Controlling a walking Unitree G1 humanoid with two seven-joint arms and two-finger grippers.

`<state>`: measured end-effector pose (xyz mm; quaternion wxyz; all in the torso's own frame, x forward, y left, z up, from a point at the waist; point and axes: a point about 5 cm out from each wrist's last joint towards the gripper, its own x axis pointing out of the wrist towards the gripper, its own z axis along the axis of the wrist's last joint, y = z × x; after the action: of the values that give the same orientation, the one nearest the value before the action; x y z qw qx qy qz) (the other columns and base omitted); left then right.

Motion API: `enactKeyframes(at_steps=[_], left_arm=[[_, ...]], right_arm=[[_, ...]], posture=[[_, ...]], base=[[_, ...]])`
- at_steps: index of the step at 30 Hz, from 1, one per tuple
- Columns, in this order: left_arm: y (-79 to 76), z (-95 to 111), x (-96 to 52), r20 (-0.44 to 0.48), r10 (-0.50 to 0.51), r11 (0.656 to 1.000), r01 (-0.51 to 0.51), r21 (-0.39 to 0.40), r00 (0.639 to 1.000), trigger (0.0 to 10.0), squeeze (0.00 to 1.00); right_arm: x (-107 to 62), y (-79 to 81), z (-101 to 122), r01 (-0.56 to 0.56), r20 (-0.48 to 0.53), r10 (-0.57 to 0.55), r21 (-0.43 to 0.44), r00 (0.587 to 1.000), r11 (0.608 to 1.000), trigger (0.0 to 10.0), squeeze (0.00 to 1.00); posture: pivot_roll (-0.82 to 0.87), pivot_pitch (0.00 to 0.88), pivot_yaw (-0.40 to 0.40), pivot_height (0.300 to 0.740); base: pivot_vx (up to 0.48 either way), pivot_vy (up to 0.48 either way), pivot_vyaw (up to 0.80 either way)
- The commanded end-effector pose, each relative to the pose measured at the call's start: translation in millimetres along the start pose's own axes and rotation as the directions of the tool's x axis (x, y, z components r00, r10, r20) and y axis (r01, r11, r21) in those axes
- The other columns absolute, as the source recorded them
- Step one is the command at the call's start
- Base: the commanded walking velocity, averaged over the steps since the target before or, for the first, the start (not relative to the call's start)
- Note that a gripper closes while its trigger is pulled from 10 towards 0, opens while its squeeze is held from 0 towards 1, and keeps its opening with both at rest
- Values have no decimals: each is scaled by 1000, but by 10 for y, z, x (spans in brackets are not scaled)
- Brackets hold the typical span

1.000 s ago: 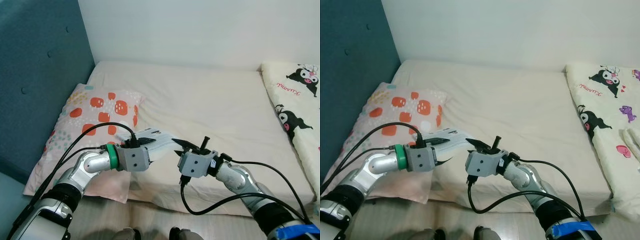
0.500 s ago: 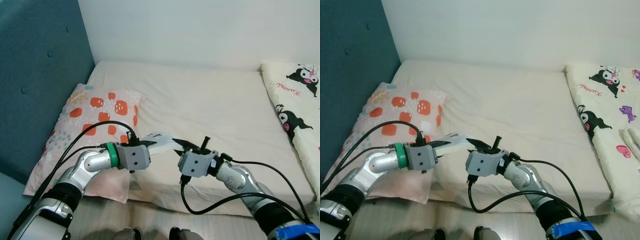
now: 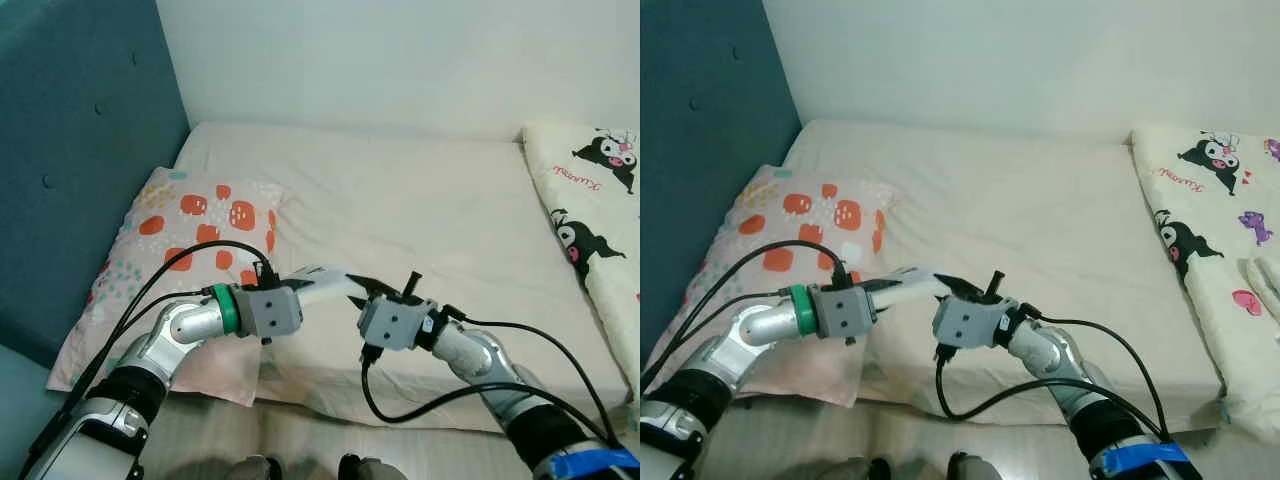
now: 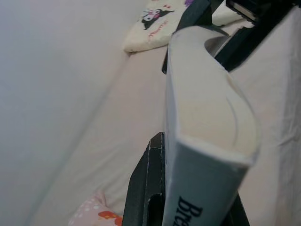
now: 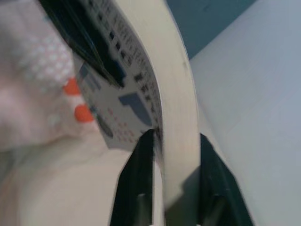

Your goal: Clean up the room

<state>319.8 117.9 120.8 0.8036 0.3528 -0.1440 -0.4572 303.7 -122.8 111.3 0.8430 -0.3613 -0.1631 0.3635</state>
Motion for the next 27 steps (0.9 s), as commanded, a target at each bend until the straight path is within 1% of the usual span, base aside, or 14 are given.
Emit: enactKeyframes(at_steps=[1,8,11,12,15,16,17,19,20,21,23,24,26,27], left_arm=[[-70,22,26,15,-10,1000,10,-13,1000,0,0],[-70,23,24,15,-7,1000,7,-17,1000,0,0],[-75,13,18,10,-2,1000,2,-26,1000,0,0],[-83,-11,8,-3,2,999,-3,-44,1000,0,0],[-91,-37,-2,-19,6,998,-7,-65,1000,0,0],[-107,-79,-27,-43,7,996,-11,-91,999,588,0],[-107,-79,-27,-43,7,996,-11,-91,999,588,0],[-146,-166,-101,-89,16,988,-29,-152,996,1176,0],[-146,-166,-101,-89,16,988,-29,-152,996,1176,0],[-144,-226,-149,-125,53,974,-79,-213,991,3882,0],[-134,-242,-159,-137,69,968,-100,-232,988,4196,0],[-123,-275,-166,-162,89,954,-131,-271,983,5961,0],[-123,-275,-166,-162,89,954,-131,-271,983,5961,0],[-104,-324,-174,-202,119,929,-180,-322,972,9843,0]], right_arm=[[36,-30,61,20,34,-20,9,999,1000,10000,1000],[35,-58,51,39,24,-39,6,999,999,10000,1000],[28,-144,12,106,-15,-107,-36,994,994,10000,1000],[5,-288,-24,218,-48,-221,-54,974,974,10000,0],[-24,-413,-50,312,-71,-315,-58,946,948,10000,0],[-91,-610,-83,445,-97,-448,-51,889,894,10000,0],[-91,-610,-83,445,-97,-448,-51,889,894,10000,0],[-365,-1075,-166,727,-170,-713,34,680,686,10000,0],[-365,-1075,-166,727,-170,-713,34,680,686,10000,0],[-560,-1229,-301,823,-280,-776,124,565,554,10000,0],[-596,-1222,-343,833,-309,-775,143,551,535,10000,0],[-607,-1160,-387,834,-340,-763,157,549,530,10000,0],[-607,-1160,-387,834,-340,-763,157,549,530,10000,0],[-606,-1056,-435,837,-381,-748,184,544,515,10000,0]], posture=[[9,93,39,740],[9,93,38,740],[9,94,37,740],[11,94,37,740],[11,94,37,740],[12,94,39,740],[12,94,39,740],[13,95,38,740],[13,95,38,740],[11,93,37,740],[11,93,37,740],[11,92,37,740],[11,92,37,740],[13,91,36,740]], base=[[0,0,0],[0,0,0],[0,0,0],[0,0,0],[0,0,0],[0,0,0],[0,0,0],[0,0,0],[0,0,0],[0,0,0],[0,0,0],[0,0,0],[0,0,0],[0,0,0]])
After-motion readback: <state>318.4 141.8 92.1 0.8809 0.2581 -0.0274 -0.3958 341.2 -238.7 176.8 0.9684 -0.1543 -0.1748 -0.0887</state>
